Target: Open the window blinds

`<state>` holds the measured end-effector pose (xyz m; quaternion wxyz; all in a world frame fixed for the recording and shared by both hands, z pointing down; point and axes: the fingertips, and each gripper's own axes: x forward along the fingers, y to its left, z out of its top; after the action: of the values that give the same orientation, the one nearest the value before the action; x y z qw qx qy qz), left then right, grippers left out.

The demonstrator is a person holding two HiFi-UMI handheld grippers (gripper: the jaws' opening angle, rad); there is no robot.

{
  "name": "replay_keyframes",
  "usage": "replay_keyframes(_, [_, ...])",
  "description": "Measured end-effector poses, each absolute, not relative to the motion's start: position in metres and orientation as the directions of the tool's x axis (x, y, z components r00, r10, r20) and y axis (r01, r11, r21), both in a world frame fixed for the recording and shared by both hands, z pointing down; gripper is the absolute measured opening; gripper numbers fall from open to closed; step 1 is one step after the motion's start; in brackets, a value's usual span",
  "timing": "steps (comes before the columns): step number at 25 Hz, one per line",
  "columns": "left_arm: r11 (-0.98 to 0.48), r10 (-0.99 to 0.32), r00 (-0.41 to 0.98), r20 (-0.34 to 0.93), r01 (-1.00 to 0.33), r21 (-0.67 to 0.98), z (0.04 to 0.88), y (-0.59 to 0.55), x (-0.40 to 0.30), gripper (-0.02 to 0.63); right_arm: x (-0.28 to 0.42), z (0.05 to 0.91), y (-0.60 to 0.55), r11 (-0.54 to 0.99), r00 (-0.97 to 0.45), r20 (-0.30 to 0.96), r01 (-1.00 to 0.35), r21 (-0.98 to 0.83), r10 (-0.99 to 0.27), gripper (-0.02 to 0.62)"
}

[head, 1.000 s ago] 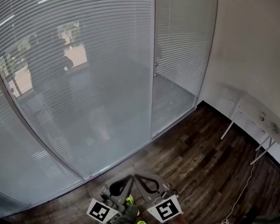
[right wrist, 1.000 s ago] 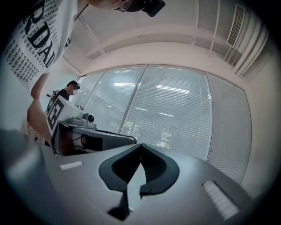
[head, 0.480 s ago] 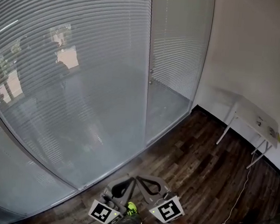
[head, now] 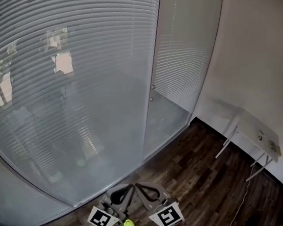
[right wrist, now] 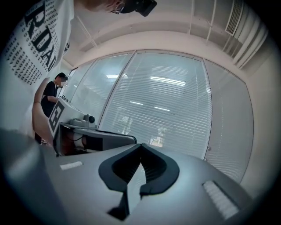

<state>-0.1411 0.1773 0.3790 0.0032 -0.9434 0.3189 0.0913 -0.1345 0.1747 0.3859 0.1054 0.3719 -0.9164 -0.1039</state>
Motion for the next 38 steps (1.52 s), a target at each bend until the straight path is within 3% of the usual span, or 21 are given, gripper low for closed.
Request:
replay_keyframes(14, [-0.823, -0.566, 0.808, -0.167, -0.565, 0.058, 0.416, 0.083, -0.114, -0.011, -0.108, 0.423, 0.08, 0.68, -0.674, 0.125, -0.689, 0.251, -0.728, 0.006])
replay_keyframes(38, [-0.754, -0.652, 0.74, -0.166, -0.657, 0.031, 0.421, -0.024, -0.056, -0.011, -0.05, 0.429, -0.029, 0.752, -0.758, 0.106, -0.601, 0.27, -0.644, 0.006])
